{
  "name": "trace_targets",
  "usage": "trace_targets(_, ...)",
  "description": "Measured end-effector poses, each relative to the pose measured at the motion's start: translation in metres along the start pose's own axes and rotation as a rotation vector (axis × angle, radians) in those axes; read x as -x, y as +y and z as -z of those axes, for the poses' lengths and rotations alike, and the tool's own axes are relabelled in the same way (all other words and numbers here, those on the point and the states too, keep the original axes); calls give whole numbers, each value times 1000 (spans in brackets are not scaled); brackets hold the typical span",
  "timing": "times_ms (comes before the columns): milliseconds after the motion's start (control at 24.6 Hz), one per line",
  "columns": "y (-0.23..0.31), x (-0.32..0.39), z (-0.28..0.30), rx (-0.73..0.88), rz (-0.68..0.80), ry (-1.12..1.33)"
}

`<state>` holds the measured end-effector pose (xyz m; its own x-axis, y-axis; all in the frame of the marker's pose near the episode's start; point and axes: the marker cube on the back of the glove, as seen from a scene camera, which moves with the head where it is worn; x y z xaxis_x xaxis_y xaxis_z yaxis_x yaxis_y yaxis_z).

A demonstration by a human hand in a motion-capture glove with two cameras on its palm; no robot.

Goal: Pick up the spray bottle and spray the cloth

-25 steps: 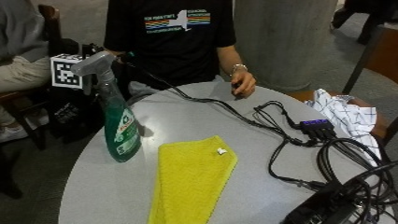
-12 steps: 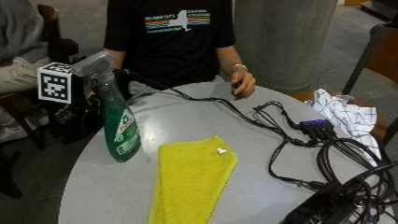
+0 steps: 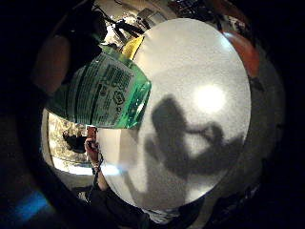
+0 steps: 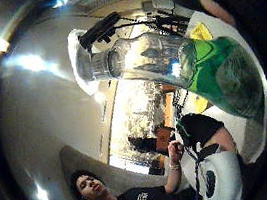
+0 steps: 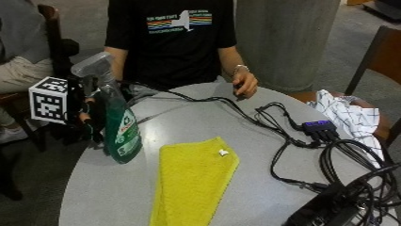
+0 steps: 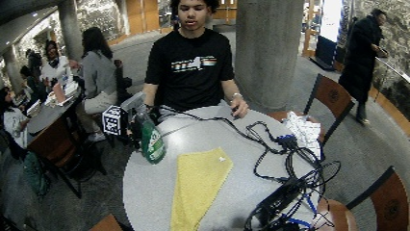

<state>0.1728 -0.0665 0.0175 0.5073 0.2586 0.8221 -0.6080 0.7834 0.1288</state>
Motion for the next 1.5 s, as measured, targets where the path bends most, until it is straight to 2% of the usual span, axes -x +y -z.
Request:
trace_targets(284, -8, 1, -8, -10, 10, 38)
trace_targets(975, 9, 16, -2, -228, 125, 21)
trace_targets(1503, 15, 9, -1, -175, 59, 12)
